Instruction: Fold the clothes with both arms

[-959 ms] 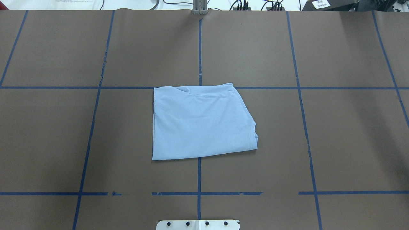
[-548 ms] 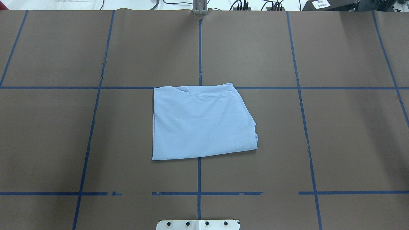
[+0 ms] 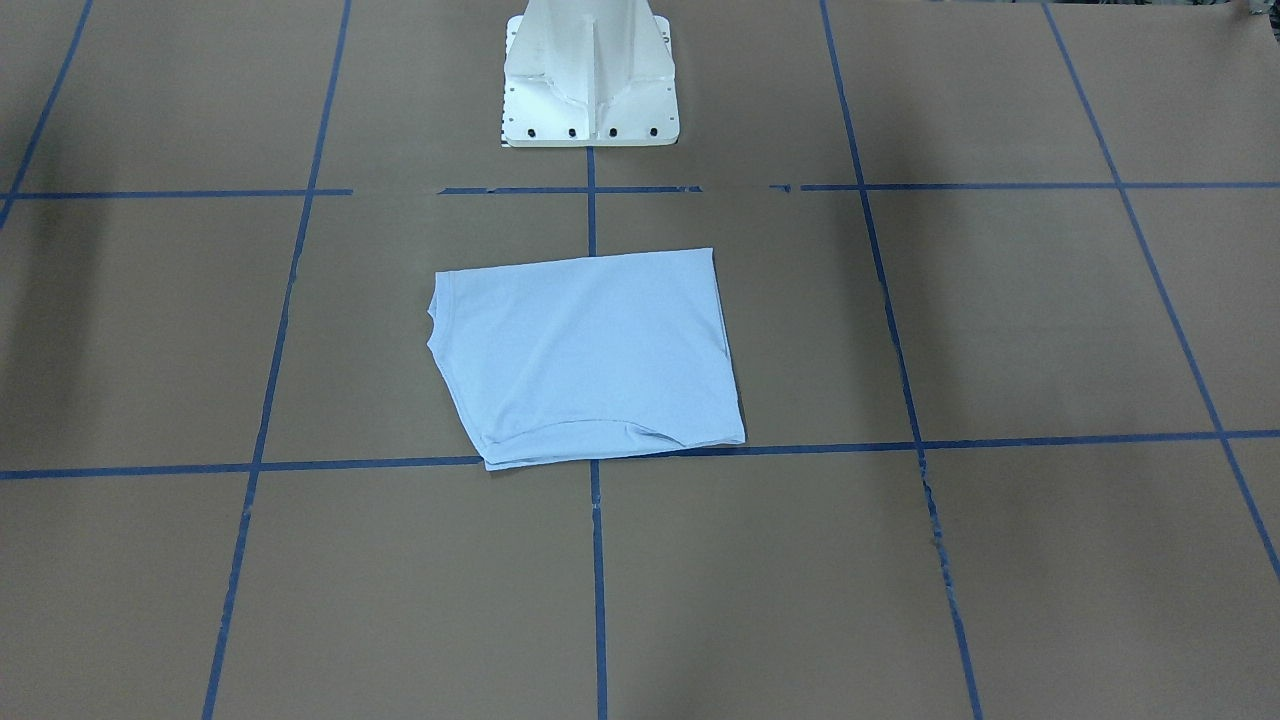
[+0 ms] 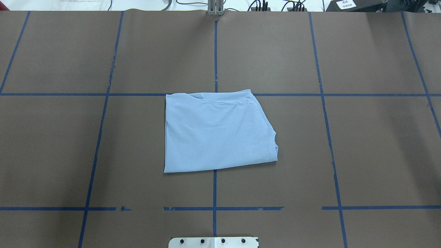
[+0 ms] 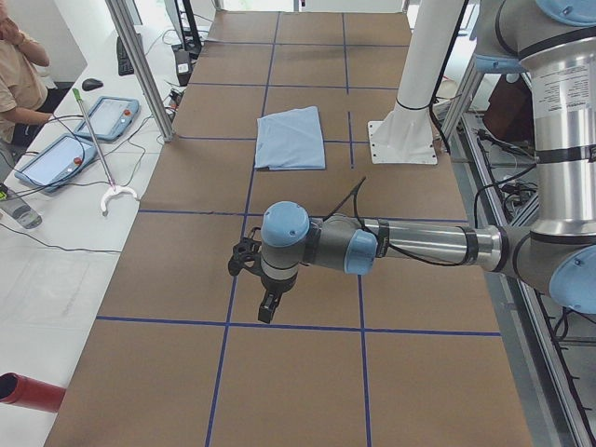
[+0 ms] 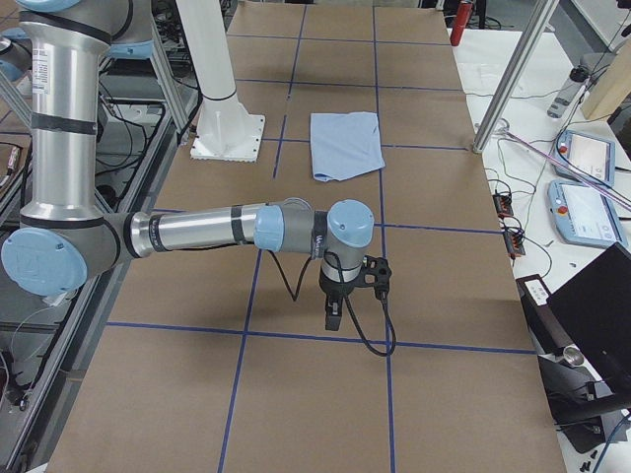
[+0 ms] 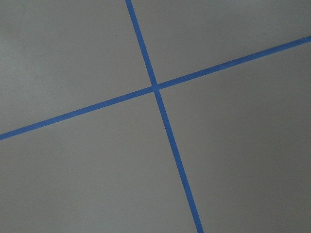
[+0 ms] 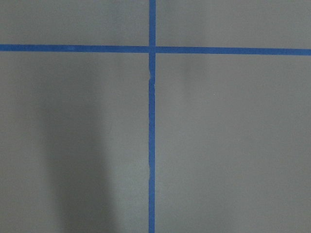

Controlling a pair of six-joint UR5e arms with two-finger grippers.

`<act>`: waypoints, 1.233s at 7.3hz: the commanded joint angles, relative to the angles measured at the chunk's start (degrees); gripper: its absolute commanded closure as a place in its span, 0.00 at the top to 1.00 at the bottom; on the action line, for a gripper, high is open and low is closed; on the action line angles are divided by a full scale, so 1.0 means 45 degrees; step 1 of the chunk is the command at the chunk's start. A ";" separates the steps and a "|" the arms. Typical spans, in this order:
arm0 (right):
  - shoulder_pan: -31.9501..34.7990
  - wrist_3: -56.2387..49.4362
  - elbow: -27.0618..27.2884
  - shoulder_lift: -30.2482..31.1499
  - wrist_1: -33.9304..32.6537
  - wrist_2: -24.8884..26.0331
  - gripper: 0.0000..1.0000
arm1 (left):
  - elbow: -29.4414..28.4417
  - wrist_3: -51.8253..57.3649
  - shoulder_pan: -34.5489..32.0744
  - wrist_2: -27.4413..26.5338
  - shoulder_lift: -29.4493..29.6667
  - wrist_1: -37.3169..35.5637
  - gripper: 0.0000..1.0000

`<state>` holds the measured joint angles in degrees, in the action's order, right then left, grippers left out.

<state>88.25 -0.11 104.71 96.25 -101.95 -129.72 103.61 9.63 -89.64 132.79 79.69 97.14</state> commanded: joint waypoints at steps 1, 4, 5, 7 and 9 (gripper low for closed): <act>-0.0001 -0.0035 0.0091 0.0503 0.0387 -0.0040 1.00 | -0.0016 0.0106 -0.0022 0.0100 -0.0361 -0.0062 1.00; -0.0001 0.0004 0.0091 0.0955 0.1583 -0.0118 1.00 | 0.0043 0.0106 -0.0042 0.0100 -0.0442 -0.0063 1.00; -0.0001 0.0004 0.0111 0.0975 0.1582 -0.0099 1.00 | 0.0101 0.0087 -0.0042 0.0100 -0.0481 -0.0063 1.00; -0.0001 0.0004 0.0111 0.0975 0.1602 -0.0118 1.00 | 0.0161 -0.0011 -0.0003 0.0061 -0.0462 -0.0024 1.00; -0.0001 0.0004 0.0111 0.0975 0.1641 -0.0118 1.00 | 0.0257 0.0009 -0.0022 0.0061 -0.0462 -0.0004 1.00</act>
<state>88.24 -0.09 105.20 100.63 -94.72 -130.24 104.49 9.66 -89.69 133.10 77.60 97.04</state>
